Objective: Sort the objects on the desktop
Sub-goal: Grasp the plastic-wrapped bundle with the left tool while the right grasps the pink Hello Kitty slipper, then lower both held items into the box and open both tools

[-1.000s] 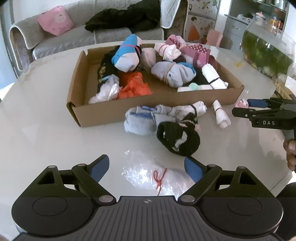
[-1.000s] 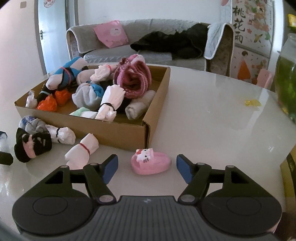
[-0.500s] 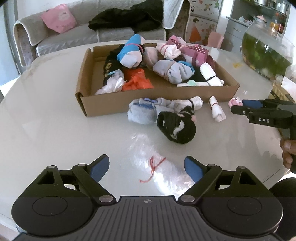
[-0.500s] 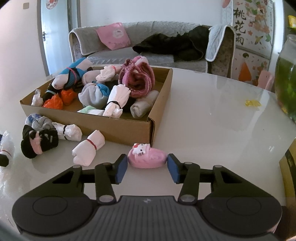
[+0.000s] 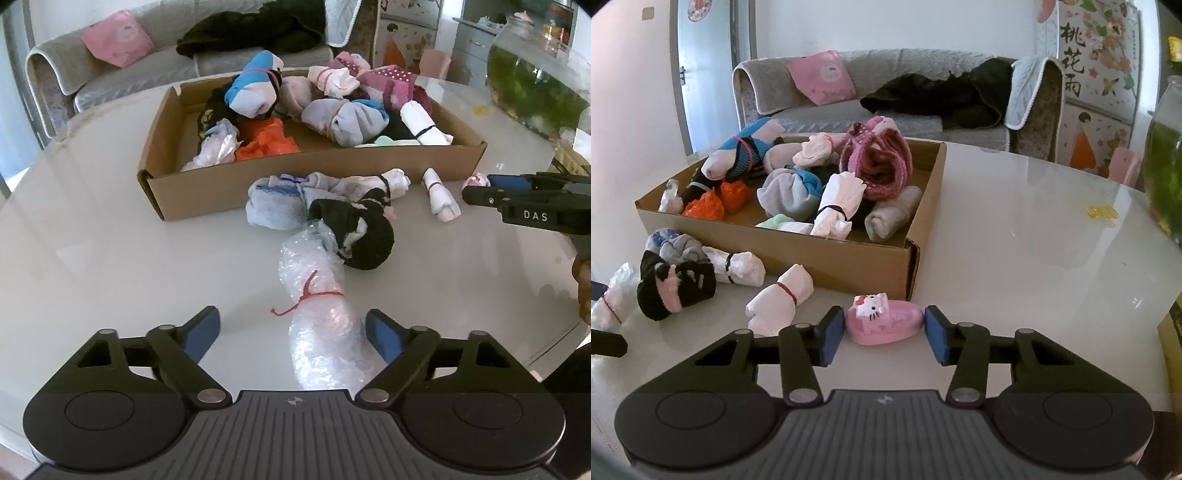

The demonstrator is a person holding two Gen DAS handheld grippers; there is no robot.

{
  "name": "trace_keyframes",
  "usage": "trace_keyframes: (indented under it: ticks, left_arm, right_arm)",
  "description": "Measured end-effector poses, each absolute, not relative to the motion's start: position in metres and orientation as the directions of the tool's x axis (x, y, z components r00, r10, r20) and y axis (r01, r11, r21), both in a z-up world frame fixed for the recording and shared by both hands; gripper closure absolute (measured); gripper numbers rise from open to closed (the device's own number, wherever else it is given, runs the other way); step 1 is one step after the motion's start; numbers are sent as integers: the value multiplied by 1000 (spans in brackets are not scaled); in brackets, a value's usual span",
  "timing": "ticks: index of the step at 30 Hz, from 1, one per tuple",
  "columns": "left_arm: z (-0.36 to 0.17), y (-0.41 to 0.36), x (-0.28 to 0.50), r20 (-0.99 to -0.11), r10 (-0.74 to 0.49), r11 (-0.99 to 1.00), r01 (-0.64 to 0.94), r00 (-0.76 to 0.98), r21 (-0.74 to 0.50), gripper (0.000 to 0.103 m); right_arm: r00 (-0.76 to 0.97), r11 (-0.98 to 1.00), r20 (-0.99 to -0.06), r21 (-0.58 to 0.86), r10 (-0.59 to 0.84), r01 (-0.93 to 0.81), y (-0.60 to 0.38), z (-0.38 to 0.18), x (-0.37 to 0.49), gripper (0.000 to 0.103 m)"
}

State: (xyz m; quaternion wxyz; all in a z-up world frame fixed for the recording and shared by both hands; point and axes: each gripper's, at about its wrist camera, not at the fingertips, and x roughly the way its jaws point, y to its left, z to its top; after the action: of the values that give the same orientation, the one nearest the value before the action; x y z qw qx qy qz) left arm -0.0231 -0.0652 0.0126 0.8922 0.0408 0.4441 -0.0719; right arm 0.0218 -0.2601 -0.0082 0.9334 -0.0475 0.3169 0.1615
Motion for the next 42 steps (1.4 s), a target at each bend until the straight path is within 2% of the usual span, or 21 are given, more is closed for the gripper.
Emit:
trace_keyframes:
  ticks: [2, 6, 12, 27, 42]
  left_arm:
    - [14, -65, -23, -796, -96, 986, 168, 597, 7, 23]
    - [18, -66, -22, -792, -108, 983, 182, 601, 3, 45]
    - [20, -59, -23, -796, -116, 984, 178, 595, -11, 55]
    - [39, -43, -29, -767, -114, 987, 160, 631, -15, 56]
    - [102, -23, -7, -682, -79, 990, 136, 727, 30, 56]
  right_arm:
    - [745, 943, -608, 18, 274, -332, -260, -7, 22, 59]
    - [739, 942, -612, 30, 283, -335, -260, -6, 21, 59]
    - [740, 942, -606, 48, 292, -332, -262, -3, 14, 59]
    - [751, 939, -585, 57, 306, -338, -264, 9, 5, 60]
    - [791, 929, -509, 54, 340, -365, -256, 56, 20, 59]
